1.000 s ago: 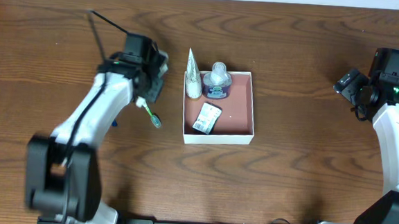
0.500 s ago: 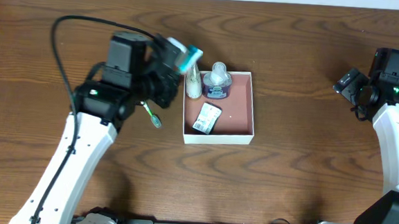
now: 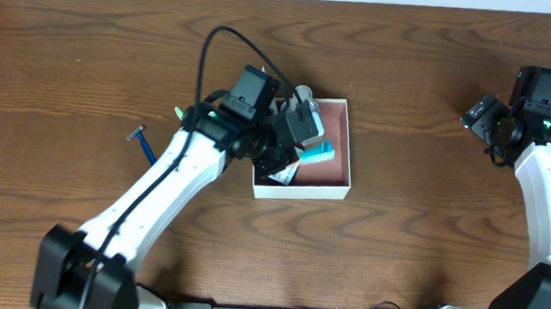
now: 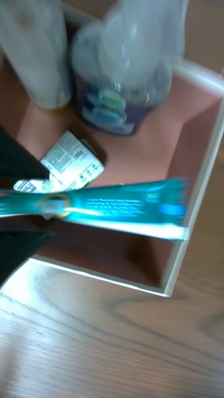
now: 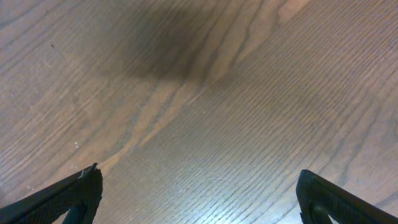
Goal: Pack container
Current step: 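Carry the toothpaste into the box and release it, then lower the left gripper onto the green toothbrush and grasp it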
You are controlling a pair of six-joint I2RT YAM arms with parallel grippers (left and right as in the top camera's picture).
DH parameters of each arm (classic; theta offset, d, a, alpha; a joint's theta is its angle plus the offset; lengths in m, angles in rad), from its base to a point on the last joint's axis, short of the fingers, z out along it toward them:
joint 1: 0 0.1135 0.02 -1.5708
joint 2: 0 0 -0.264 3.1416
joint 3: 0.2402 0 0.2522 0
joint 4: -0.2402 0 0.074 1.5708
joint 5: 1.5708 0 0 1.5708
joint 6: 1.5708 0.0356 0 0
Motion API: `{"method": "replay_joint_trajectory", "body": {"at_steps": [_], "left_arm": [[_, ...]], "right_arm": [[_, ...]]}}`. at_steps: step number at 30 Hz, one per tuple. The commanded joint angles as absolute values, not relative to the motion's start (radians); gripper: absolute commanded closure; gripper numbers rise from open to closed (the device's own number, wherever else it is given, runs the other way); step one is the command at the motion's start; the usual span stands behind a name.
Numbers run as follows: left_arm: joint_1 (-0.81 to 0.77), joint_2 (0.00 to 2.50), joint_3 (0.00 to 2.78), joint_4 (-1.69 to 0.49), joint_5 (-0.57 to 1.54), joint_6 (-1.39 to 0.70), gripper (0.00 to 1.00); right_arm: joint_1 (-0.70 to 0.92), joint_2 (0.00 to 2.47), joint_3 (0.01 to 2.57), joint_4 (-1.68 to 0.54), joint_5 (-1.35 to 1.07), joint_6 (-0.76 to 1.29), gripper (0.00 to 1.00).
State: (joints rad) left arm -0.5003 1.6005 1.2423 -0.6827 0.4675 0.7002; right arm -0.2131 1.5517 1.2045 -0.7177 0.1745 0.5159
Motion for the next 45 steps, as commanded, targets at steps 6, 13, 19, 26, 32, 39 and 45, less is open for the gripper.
{"method": "replay_joint_trajectory", "body": {"at_steps": [6, 13, 19, 26, 32, 39, 45], "left_arm": [[-0.502, 1.681, 1.247, -0.667, 0.475, 0.822, 0.43], [-0.517, 1.51, 1.249, -0.669, 0.492, 0.75, 0.41], [-0.526, 1.242, 1.249, -0.672, 0.477, 0.672, 0.42], [-0.42, 1.093, 1.248, -0.717, 0.028, 0.319, 0.5], [-0.23, 1.221, 1.224, -0.731, -0.203, -0.268, 0.43], [-0.159, 1.519, 1.204, -0.643, -0.136, -0.436, 0.31], [-0.159, 1.755, 1.204, -0.612, -0.103, -0.436, 0.31]], "right_arm": [[-0.216, 1.558, 1.209, -0.719, 0.179, 0.527, 0.01], [-0.216, 1.558, 1.209, -0.719, 0.179, 0.527, 0.01], [-0.216, 1.558, 1.209, -0.719, 0.179, 0.527, 0.01], [-0.216, 1.558, 1.209, -0.719, 0.179, 0.527, 0.01], [-0.216, 1.558, 1.209, -0.719, 0.179, 0.527, 0.01], [-0.216, 1.558, 1.209, -0.719, 0.179, 0.527, 0.01], [-0.216, 1.558, 1.209, -0.719, 0.179, 0.527, 0.01]]}}
